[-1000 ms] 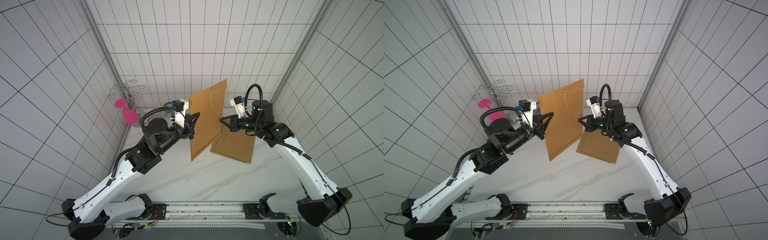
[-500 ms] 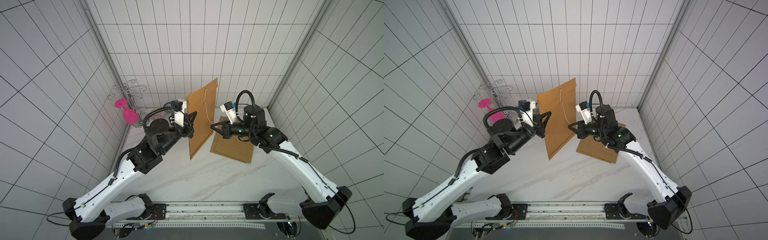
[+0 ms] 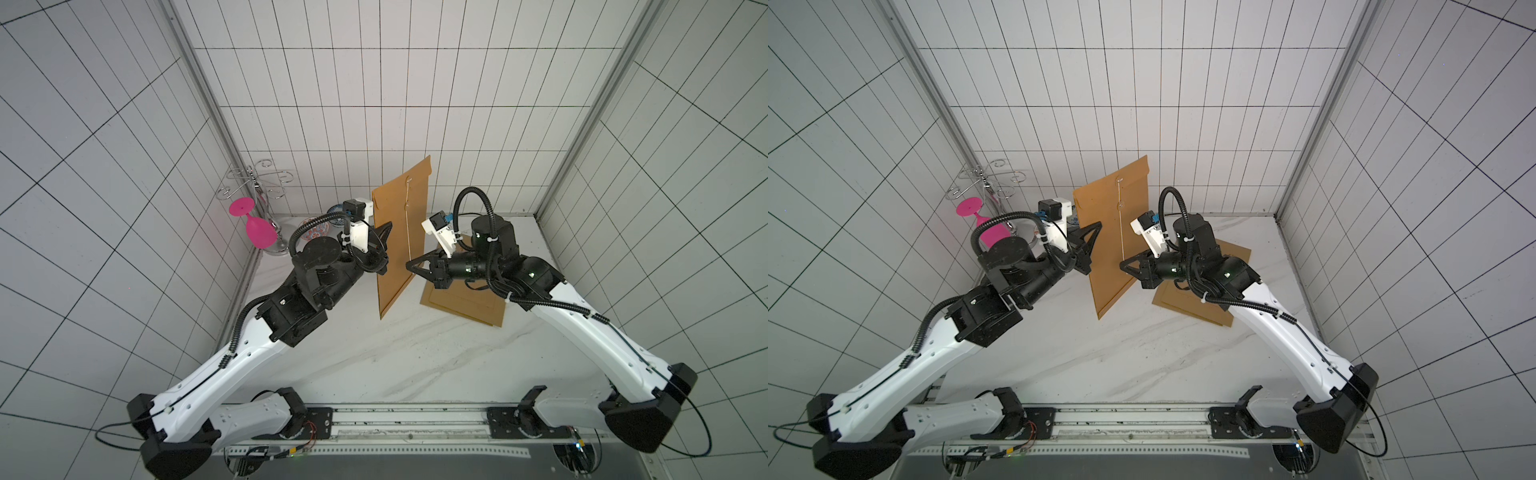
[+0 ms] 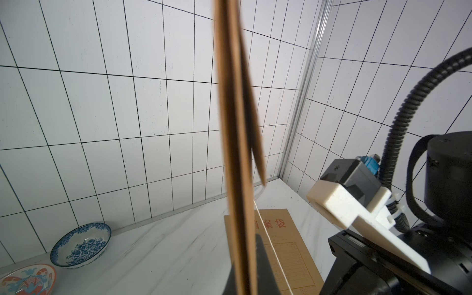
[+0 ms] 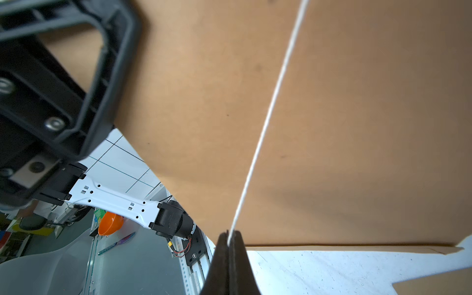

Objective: Open the file bag

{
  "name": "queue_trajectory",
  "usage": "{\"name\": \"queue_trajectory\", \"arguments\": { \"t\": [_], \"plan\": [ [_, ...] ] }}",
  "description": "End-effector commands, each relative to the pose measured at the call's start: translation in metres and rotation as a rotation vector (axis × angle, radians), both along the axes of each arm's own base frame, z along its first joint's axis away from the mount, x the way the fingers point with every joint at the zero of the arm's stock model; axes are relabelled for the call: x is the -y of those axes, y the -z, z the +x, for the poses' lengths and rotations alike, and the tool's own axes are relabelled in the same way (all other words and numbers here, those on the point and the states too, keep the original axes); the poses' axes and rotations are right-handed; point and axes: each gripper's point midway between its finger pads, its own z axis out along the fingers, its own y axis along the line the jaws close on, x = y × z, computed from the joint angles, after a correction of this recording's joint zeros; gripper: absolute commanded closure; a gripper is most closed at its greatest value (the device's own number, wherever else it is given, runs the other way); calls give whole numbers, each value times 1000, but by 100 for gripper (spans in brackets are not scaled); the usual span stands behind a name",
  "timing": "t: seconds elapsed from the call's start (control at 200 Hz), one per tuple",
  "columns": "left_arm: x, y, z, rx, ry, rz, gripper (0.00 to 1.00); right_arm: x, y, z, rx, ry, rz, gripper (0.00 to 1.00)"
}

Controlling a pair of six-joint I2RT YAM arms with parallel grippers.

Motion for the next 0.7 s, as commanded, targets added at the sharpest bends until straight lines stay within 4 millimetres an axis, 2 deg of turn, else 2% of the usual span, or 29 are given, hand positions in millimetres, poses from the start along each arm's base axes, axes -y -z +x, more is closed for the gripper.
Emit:
{"name": "queue_trajectory", "arguments": {
  "t": [0.0,0.29,0.695],
  "plan": [
    [1,-5,2,12,-10,-10,100,-2,-29,-7,65,-22,31,100],
    [6,12,9,-7,-19,51,100,2,-61,-10,132,-20,42,100],
    [13,34,15,-32,-13,134,100,0,-85,-7,167,-17,59,100]
  ]
}}
